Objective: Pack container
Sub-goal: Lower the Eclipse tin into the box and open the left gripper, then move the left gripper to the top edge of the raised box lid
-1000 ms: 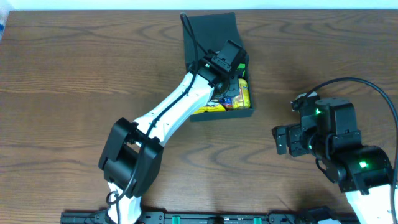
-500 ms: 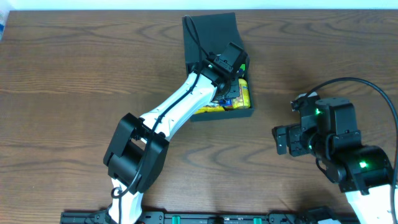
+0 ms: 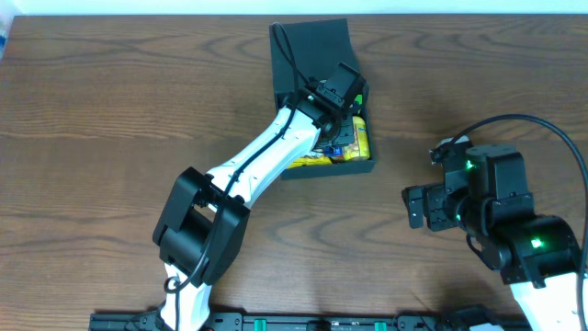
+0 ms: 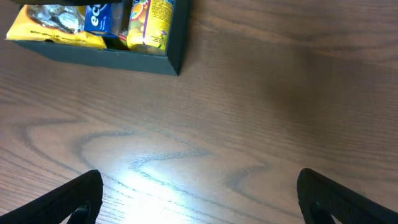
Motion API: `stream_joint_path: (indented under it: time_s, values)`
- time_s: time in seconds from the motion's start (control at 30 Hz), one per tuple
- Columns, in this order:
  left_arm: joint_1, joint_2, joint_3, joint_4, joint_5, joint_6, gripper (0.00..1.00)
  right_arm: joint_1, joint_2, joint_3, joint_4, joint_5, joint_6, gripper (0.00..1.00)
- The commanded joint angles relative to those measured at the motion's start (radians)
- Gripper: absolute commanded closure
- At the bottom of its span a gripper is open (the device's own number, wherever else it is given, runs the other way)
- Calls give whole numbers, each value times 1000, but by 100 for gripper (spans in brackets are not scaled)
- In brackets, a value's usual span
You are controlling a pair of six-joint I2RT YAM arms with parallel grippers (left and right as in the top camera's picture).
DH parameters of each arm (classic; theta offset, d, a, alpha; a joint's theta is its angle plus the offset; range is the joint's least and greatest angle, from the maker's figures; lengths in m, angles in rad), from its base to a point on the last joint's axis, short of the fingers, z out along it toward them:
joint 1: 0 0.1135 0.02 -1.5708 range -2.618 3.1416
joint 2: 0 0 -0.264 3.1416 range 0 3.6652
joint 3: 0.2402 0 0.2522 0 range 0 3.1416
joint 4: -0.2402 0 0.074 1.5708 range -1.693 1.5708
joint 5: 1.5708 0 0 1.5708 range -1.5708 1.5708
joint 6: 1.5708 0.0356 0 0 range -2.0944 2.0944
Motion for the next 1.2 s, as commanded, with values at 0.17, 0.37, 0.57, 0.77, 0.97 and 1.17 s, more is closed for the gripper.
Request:
stream_joint_path:
  time_s: [0.17,0.37,0.57,0.77,0.97,1.17]
  values:
    - [-4,13,32,-3,-8,-8,60,-7,-7,1,0,-7,13,1]
    - [-4,13,32,-4,-8,-8,52,-7,-7,1,0,-7,13,1]
    - [-4,10,32,-10,-7,-8,53,-7,-7,1,0,-7,13,1]
    - [-4,-44,34,-12,27,-2,53,-7,-7,1,0,-7,13,1]
    - [-2,-172,45,-34,26,61,45,-7,-7,1,0,-7,13,1]
    - [56,-356,48,-68,27,79,9,-7,-7,1,0,-7,13,1]
